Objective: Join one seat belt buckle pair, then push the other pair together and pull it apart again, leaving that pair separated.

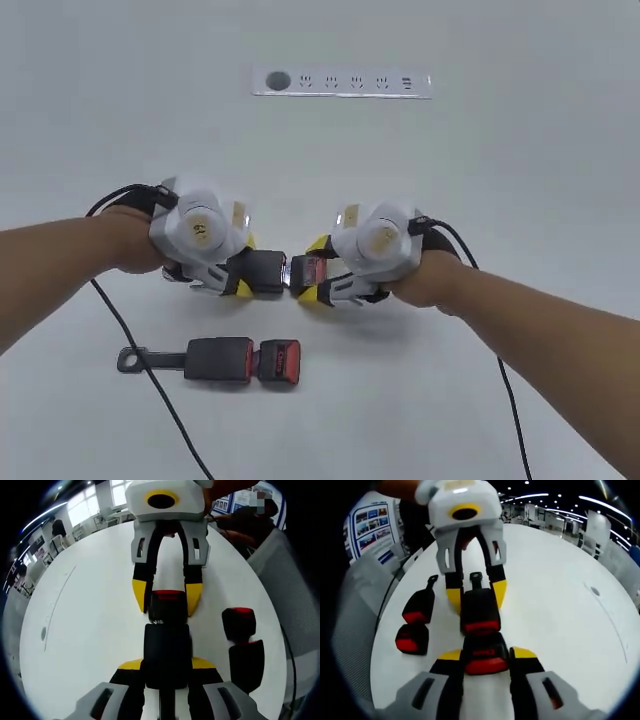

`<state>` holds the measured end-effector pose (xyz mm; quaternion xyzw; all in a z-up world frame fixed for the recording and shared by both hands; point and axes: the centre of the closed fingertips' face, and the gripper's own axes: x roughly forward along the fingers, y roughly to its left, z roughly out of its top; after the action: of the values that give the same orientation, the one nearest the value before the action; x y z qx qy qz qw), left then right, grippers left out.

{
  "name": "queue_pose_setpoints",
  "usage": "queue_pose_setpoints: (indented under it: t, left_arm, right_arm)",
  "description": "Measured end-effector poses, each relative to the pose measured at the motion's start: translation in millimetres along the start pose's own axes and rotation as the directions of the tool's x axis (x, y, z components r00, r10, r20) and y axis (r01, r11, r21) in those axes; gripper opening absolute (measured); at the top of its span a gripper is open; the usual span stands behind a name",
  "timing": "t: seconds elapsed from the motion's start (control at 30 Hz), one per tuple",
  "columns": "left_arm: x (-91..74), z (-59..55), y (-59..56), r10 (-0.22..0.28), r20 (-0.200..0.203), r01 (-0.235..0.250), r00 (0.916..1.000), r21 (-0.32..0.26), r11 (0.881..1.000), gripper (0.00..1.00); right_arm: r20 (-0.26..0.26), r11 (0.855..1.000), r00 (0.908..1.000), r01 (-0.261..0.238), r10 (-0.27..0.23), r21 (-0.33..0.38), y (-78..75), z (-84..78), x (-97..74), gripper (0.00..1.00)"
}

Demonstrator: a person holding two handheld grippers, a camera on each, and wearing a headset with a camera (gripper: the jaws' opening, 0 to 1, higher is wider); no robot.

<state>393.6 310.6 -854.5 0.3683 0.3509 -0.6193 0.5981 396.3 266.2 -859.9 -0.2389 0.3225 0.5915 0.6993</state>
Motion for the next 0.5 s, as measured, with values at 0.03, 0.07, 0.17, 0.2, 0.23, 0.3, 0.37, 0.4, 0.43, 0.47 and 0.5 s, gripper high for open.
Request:
queue_pose_setpoints:
  t: [0.03, 0.07, 0.17, 0.2, 0.23, 0.3, 0.37, 0.4, 0.43, 0.47, 0.5]
  left_arm:
    - [0.1, 0.0, 0.1, 0.0, -0.001, 0.0, 1.0, 0.0, 1.0, 0.34]
    - [0.1, -0.1, 0.1, 0.0, -0.003, 0.0, 1.0, 0.001, 1.0, 0.34]
    - [0.3, -0.6, 0.5, 0.0, -0.001, 0.0, 1.0, 0.001, 1.0, 0.34]
    - [0.5, -0.9, 0.8, 0.0, 0.001, 0.0, 1.0, -0.002, 1.0, 0.34]
    - [0.5, -1.0, 1.0, 0.001, 0.002, -0.001, 1.0, -0.003, 1.0, 0.34]
    - [0.7, -1.3, 1.2, 0.001, 0.004, -0.001, 1.0, -0.005, 1.0, 0.34]
    - [0.5, -1.0, 0.9, 0.001, 0.003, -0.001, 1.0, -0.005, 1.0, 0.34]
    - [0.5, -0.8, 0.8, 0.001, 0.002, -0.001, 1.0, -0.004, 1.0, 0.34]
    - [0.4, -0.8, 0.7, 0.001, 0.0, -0.001, 1.0, -0.003, 1.0, 0.34]
    - [0.4, -0.6, 0.6, 0.001, 0.0, -0.001, 1.0, -0.004, 1.0, 0.34]
    - [0.3, -0.5, 0.5, 0.001, 0.0, -0.001, 1.0, -0.003, 1.0, 0.34]
  right_arm:
    - [0.0, 1.0, 1.0, 0.0, 0.0, -0.001, 0.0, 0.1, 0.1, 0.35]
    - [-0.001, 1.0, 1.0, 0.0, 0.0, -0.003, -0.1, -0.1, -0.1, 0.35]
    - [-0.003, 1.0, 1.0, 0.001, -0.001, -0.005, 0.1, 0.0, 0.1, 0.35]
    - [-0.005, 1.0, 1.0, 0.002, -0.002, -0.007, 0.2, 0.1, 0.2, 0.35]
    - [-0.005, 1.0, 1.0, 0.002, -0.002, -0.008, 0.1, -0.1, 0.1, 0.35]
    - [-0.003, 1.0, 1.0, 0.001, -0.001, -0.007, -0.1, -0.1, 0.1, 0.35]
    - [-0.003, 1.0, 1.0, 0.001, -0.001, -0.008, 0.2, -0.1, 0.2, 0.35]
    - [-0.004, 1.0, 1.0, 0.001, -0.001, -0.009, 0.2, 0.0, 0.2, 0.35]
    - [-0.005, 1.0, 1.0, 0.001, -0.001, -0.009, 0.1, 0.0, 0.3, 0.35]
    - [-0.006, 1.0, 1.0, 0.001, -0.001, -0.01, 0.0, 0.0, 0.3, 0.35]
    - [-0.007, 1.0, 1.0, 0.002, -0.002, -0.012, -0.2, 0.1, 0.4, 0.35]
